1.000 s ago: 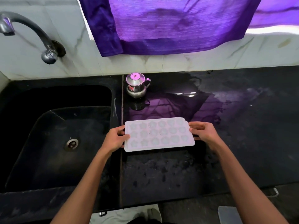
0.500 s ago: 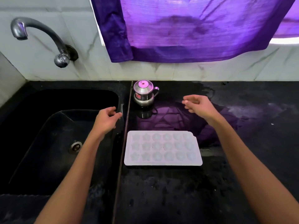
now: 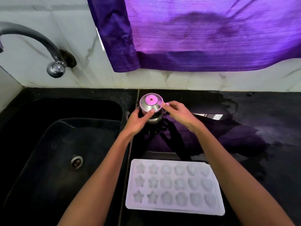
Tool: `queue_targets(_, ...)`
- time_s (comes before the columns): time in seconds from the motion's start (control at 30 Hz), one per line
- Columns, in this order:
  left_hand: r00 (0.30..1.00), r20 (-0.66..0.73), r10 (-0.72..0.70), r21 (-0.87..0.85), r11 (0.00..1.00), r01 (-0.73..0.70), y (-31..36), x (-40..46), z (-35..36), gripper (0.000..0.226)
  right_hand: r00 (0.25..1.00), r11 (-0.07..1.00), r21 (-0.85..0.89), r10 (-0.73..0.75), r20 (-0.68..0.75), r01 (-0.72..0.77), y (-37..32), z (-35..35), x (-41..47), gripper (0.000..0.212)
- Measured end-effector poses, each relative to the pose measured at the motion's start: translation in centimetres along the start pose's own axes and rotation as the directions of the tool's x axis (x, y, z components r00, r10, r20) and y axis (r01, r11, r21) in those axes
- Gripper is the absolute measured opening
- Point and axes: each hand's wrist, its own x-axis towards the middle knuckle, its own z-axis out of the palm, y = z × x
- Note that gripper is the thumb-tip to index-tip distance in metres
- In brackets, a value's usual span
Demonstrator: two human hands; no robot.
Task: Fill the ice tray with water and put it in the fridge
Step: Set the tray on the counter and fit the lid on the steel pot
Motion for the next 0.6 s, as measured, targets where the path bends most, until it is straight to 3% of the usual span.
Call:
queue_targets(0.17, 0.998, 0.002, 0.056, -0.014, 0.998, -0.056, -0.9, 0.6, 0.2, 0.050, 0.999, 0.998, 0.056, -0.038, -0.015, 0.038, 0.2, 0.6, 0.1, 0.041)
queue_targets(0.37, 0.994, 0.015, 0.110, -0.064, 0.992, -0.109, -1.1, -0.1, 0.7, 0.085, 0.998, 0.995, 0.098, -0.012, -0.055, 0.018, 0.4, 0.4, -1.0, 0.034)
queue_targets(0.5, 0.988, -0.003, 0.155, -0.114, 0.981, -0.154, 0.3, -1.8, 1.7, 0.076, 0.994, 0.987, 0.160, -0.006, -0.109, 0.024, -0.1, -0.8, -3.6, 0.033)
queue_targets(0.6, 0.974, -0.048, 0.220, -0.171, 0.959, -0.225, 1.8, -4.0, 3.2, 0.082, 0.989, 0.977, 0.212, -0.005, -0.148, 0.037, -1.1, -2.3, -6.8, 0.031)
